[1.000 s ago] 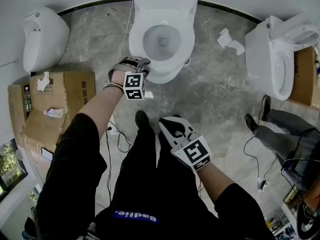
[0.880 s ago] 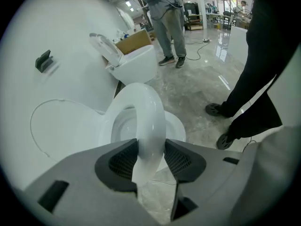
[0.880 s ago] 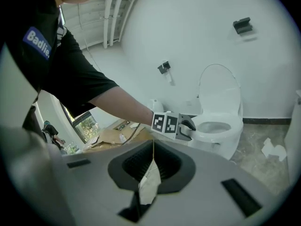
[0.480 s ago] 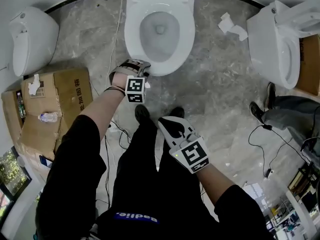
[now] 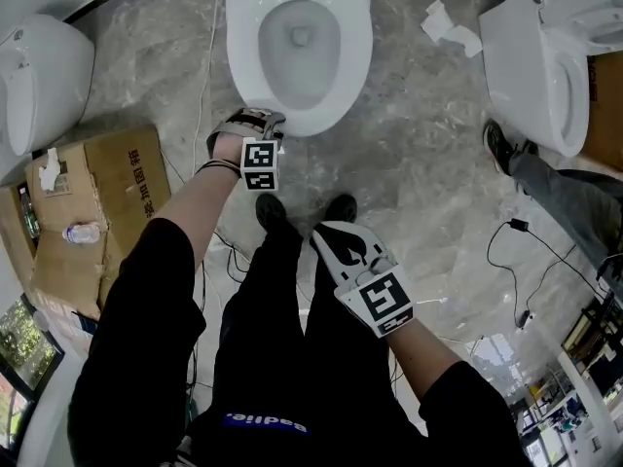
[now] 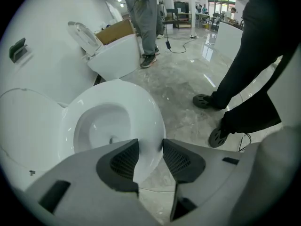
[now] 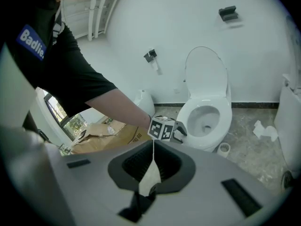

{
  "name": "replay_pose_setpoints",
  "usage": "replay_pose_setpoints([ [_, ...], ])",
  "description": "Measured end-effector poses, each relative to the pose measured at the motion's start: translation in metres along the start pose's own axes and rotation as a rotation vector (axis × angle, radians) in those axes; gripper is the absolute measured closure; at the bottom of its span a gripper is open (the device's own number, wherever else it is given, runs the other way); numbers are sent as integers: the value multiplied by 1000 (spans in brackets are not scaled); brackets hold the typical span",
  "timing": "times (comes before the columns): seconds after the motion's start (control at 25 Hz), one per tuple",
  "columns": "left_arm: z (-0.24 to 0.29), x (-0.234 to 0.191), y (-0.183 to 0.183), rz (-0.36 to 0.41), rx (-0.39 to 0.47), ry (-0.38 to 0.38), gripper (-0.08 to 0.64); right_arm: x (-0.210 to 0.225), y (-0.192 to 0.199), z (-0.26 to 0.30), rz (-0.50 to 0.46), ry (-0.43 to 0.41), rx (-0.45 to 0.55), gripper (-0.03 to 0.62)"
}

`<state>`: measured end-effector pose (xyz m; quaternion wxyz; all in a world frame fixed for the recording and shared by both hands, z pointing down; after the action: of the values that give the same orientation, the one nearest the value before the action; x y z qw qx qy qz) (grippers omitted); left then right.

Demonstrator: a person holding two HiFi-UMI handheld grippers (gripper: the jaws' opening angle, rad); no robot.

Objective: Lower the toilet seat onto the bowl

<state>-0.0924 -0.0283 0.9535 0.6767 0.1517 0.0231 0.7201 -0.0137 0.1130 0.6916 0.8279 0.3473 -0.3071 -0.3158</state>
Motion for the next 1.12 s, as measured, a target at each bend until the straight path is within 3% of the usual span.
replay_pose_setpoints([
  [0.48, 12, 3, 2, -41, -37, 26, 428, 14, -4, -1, 9, 23, 6, 565],
  [0.56, -3, 4, 0, -132, -23, 24, 433, 13, -15, -7, 8, 31, 17, 565],
  [0.68, -39, 11, -11, -368, 43, 31, 433, 14, -34, -22, 7, 55, 37, 565],
  [0.88, -110, 29, -25, -651, 128, 30, 433, 9, -62, -55, 0, 86, 50, 565],
  [0.96, -142, 32, -31, -741, 165, 22, 433, 4, -75, -72, -4, 94, 56, 565],
  [1.12, -207, 28, -42, -850, 247, -12, 433, -3, -103, -99, -34, 113, 60, 565],
])
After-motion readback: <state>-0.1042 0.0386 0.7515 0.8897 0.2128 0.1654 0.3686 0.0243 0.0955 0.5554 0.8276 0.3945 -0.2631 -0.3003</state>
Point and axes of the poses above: the fingertips, and each gripper's own axes: z forward along the fingers, x to its right, y out of its underside, the point moved 2 cm from there along -z, backward along the fingers, and after that the axes turned 12 degrees about -z, right-handed, at the moved point
